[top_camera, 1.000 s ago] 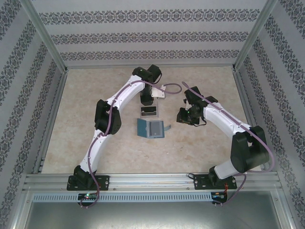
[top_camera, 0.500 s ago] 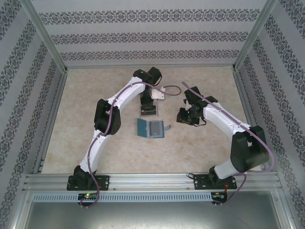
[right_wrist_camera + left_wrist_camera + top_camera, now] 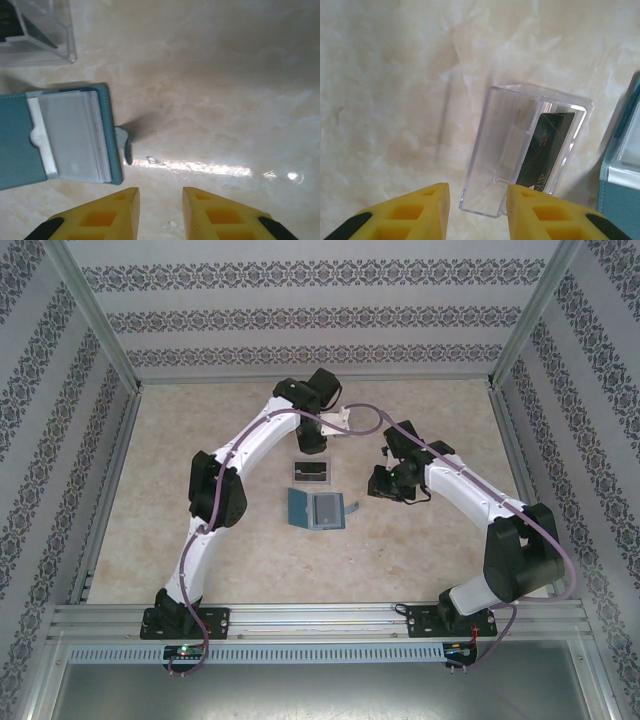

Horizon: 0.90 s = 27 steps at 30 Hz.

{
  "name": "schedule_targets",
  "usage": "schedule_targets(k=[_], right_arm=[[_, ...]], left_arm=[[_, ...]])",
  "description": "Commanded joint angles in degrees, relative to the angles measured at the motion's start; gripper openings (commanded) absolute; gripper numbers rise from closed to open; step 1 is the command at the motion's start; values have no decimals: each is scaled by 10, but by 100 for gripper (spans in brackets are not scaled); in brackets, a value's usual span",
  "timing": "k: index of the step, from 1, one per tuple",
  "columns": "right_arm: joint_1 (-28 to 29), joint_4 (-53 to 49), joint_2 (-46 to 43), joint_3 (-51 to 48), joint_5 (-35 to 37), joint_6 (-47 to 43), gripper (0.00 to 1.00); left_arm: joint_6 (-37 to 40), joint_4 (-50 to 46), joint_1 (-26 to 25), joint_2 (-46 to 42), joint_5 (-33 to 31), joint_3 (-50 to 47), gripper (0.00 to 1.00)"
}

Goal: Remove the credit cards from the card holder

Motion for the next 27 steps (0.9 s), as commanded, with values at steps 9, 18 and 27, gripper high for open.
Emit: schedule_targets(k=[9,18,27], right_arm=[[62,67,48,28,-90,46,29],[75,82,109,46,-104,42,29],[68,73,141,40,-60,24,27]], left_arm=[[-380,155,-5,-186,37,-203,37],[-650,328,-5,-304,130,-425,36],[-780,401,-21,-324,201,-536,33]])
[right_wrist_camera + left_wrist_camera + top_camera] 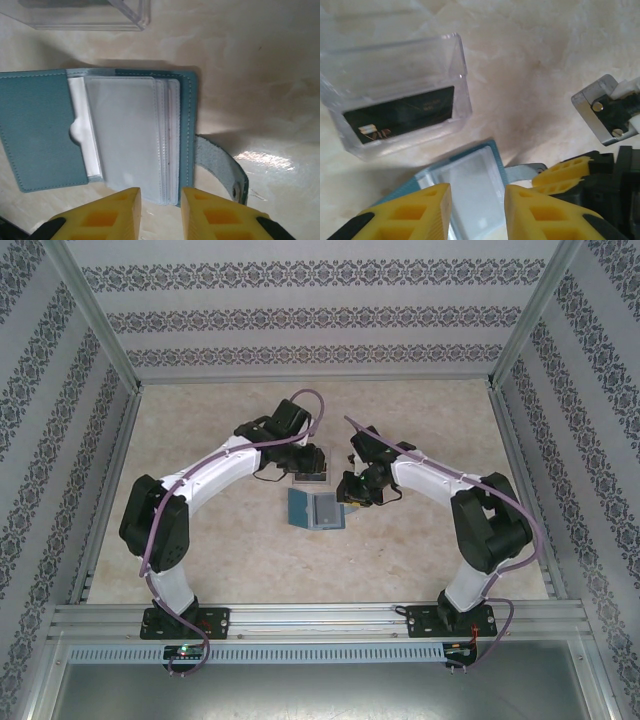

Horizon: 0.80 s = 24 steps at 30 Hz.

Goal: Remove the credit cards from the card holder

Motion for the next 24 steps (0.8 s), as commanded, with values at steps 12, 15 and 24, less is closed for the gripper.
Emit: schedule_targets(k=[12,15,24], right_arm=[[-18,-12,34,3,58,-25,25],[-18,-13,35,4,56,-26,25],[-19,-14,36,5,54,-26,25]], left_arm=[[-133,82,-56,38,75,-54,33],[-142,78,-65,60,85,-55,33],[-155,90,-72,101,94,-63,33]])
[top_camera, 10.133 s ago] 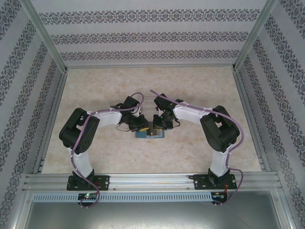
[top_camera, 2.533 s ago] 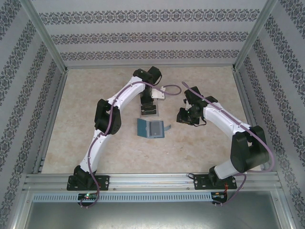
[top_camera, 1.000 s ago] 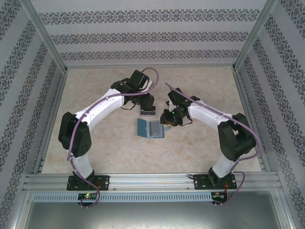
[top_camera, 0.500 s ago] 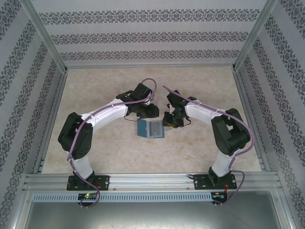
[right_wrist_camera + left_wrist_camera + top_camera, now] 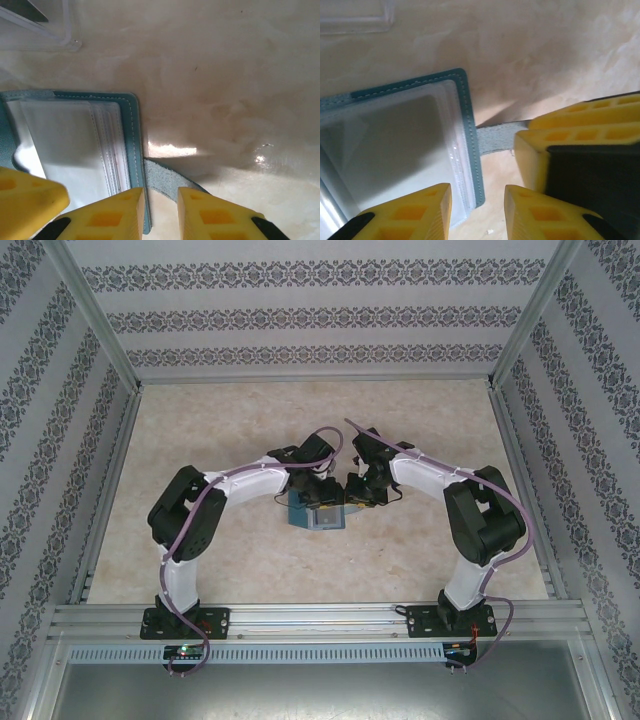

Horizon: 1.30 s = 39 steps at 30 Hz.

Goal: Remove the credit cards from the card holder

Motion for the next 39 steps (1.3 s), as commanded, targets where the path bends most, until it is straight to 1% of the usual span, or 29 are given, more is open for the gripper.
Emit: schedule_targets(k=[1,8,23,27,33,39], right_arm=[[-3,-12,6,5,10,-12,25],[-3,-16,7,6,11,-16,25],[-3,-14,4,0,9,-18,25],[-3,-15,5,2,9,-17,25],[-3,-17,5,1,9,-18,25],[-3,-15,7,0,8,-18,26]], left_arm=[[-10,11,-6,13,6,-3,33],[-5,-2,-6,23,-8,-15,37],[59,-138,-10,5,-141,23,42],[70,-179,-14,6,-185,43,45],[74,-205,-16,3,-205,55,49],[78,-225,-19,-13,-228,59,50]])
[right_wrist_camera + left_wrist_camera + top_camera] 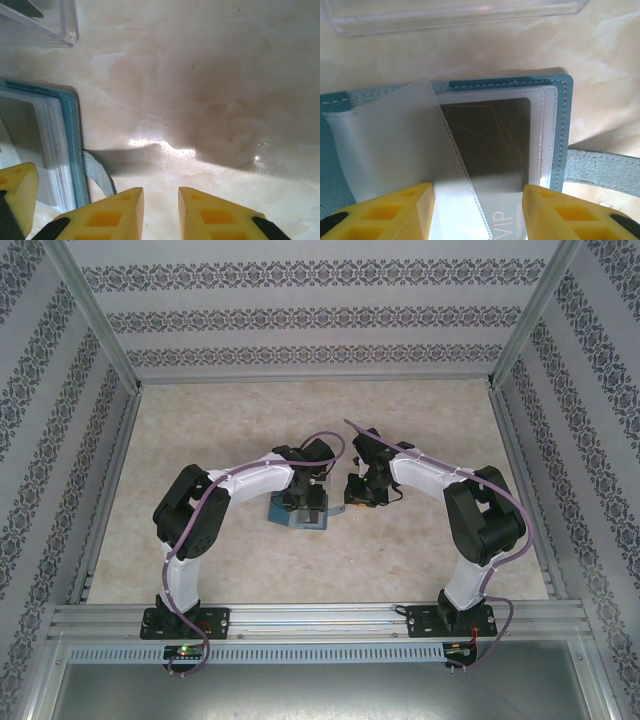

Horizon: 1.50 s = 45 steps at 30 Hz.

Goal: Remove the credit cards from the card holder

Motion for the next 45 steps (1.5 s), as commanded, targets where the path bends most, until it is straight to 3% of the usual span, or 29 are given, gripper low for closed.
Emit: schedule_targets(k=[1,9,17,26,35,45], right_arm=[[-2,-10,8,1,4,-8,26],[4,-7,-3,6,-6,0,26],[20,15,-32,19,-31,34,33],[39,60,-13,19,-80,64,29],[48,74,23,13,-96,72,25],[45,63,58,7,-74,60,22]], left_arm=[[15,-51,-11,-29,-37,18,50],[22,-60,-11,-28,-48,20,49],[28,-59,-12,-19,-50,15,48],[16,-26,-12,-50,-19,13,42],[-1,18,-11,-46,28,-10,26],[-37,97,-5,-30,103,-42,26]])
